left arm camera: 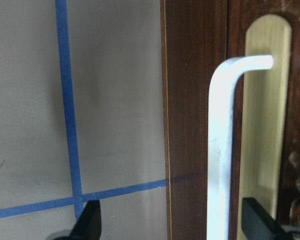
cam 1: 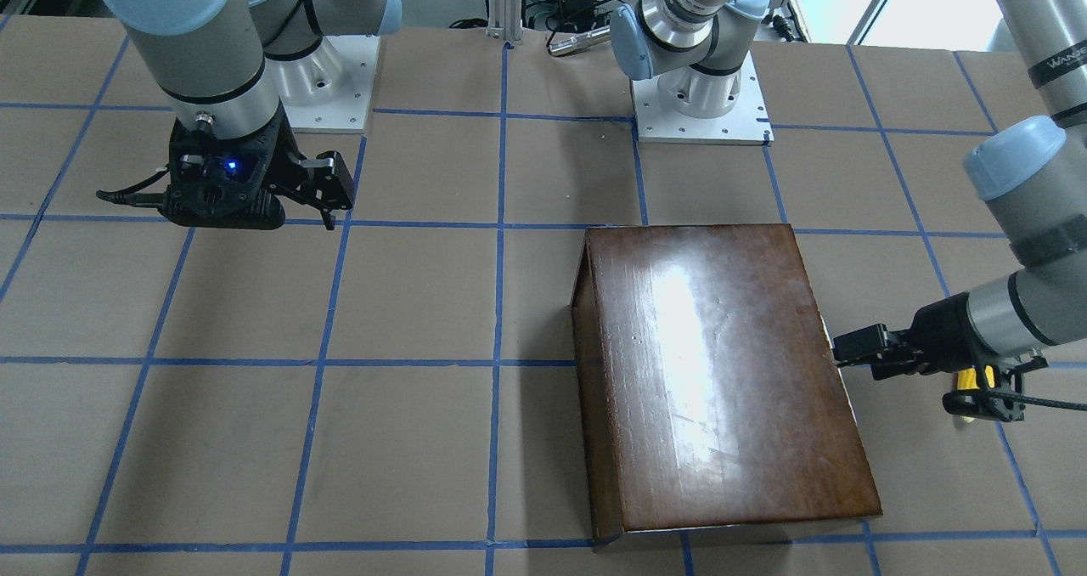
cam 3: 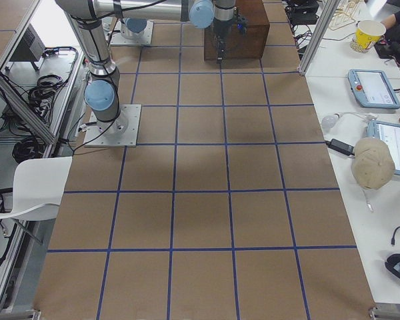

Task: Open drawer and put corn inside
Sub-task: 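Hook the left gripper onto the white drawer handle, then pull the drawer outward from the cabinet with the left gripper, then release the handle and move the left gripper toward the yellow corn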

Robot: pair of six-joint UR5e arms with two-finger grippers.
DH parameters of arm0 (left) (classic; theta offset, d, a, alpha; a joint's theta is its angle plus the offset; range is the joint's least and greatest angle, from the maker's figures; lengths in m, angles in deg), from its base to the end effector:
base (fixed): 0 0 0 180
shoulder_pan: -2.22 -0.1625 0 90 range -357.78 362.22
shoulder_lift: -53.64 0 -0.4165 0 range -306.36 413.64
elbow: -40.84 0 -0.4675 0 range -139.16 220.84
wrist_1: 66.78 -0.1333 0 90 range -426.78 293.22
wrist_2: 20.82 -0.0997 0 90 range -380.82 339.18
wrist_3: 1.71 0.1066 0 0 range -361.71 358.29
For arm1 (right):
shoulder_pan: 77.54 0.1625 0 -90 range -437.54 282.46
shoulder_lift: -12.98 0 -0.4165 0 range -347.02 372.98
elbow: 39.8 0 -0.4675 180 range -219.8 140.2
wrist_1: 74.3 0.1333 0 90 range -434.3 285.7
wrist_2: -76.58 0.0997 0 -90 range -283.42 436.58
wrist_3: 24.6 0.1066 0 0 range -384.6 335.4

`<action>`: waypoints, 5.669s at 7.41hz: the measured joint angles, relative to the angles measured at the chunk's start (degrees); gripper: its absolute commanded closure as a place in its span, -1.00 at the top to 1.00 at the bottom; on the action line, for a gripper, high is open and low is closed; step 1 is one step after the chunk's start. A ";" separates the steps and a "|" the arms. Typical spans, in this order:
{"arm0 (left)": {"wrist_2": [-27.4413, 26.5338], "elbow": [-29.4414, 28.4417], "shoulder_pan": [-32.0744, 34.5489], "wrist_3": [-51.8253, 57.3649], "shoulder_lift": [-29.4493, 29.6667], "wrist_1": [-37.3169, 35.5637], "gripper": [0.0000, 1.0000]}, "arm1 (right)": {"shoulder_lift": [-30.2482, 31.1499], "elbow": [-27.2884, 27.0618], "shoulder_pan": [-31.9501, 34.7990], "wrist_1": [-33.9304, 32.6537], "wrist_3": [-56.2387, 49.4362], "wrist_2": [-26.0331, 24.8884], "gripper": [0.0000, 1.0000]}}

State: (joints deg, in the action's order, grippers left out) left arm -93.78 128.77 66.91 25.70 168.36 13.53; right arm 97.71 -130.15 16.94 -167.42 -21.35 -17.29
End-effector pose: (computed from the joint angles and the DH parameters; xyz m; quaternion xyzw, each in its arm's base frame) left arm 0.1419 -0.6850 0.2391 -0.0013 -0.9828 -0.0346 0.1815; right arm 0.1725 -0.5868 0.4209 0.0115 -0.9991 -0.0195 0.0352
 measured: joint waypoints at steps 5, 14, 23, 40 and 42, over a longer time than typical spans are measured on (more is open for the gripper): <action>-0.09 -0.07 0.00 -0.33 1.15 -0.36 1.00 | 0.00 0.00 0.00 0.04 0.00 0.00 1.00; -3.33 -0.48 -0.05 -1.63 1.14 -3.24 1.00 | 0.00 0.00 0.00 0.02 0.00 0.00 1.00; -5.02 -0.94 -4.49 -1.24 1.02 -3.67 1.00 | 0.00 0.00 0.00 0.04 0.00 0.00 1.00; -6.29 -0.97 -8.33 -0.12 0.39 -3.67 1.00 | 0.00 0.00 0.00 0.02 0.00 0.00 1.00; -6.23 -1.00 -8.95 0.19 0.34 -3.67 1.00 | 0.00 0.00 0.00 0.04 0.00 0.00 1.00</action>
State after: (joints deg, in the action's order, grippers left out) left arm -100.02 127.77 57.96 25.89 168.70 9.86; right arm 97.71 -130.15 16.94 -167.38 -21.35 -17.28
